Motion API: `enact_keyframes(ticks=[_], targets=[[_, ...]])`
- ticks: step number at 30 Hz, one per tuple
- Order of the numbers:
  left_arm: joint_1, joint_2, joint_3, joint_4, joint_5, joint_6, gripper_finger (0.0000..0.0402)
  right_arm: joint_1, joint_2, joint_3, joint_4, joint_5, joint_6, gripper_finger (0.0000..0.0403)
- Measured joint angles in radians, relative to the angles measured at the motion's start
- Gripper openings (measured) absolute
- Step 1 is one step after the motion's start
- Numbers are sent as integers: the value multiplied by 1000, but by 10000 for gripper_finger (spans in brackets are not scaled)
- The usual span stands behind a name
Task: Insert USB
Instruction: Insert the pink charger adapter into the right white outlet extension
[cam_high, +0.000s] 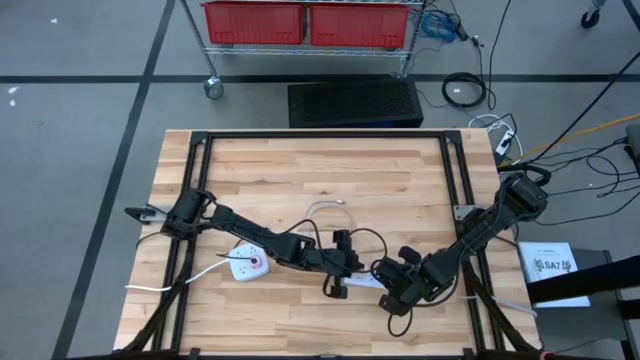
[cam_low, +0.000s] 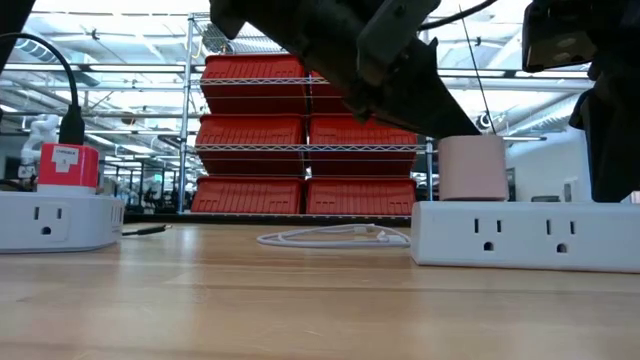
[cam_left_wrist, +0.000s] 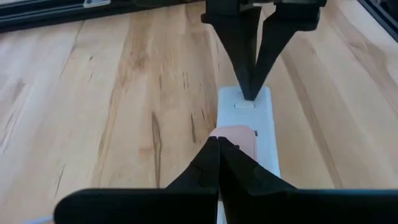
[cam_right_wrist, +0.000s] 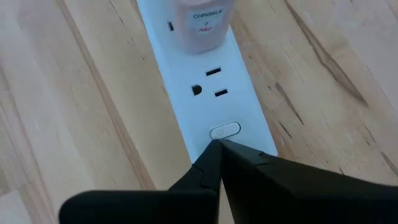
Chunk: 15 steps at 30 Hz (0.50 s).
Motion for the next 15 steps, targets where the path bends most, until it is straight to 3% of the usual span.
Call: enact_keyframes(ticks=[15], targets=[[-25,35,2,70,2,-12,4,1,0,0,-2,-13,0,0]])
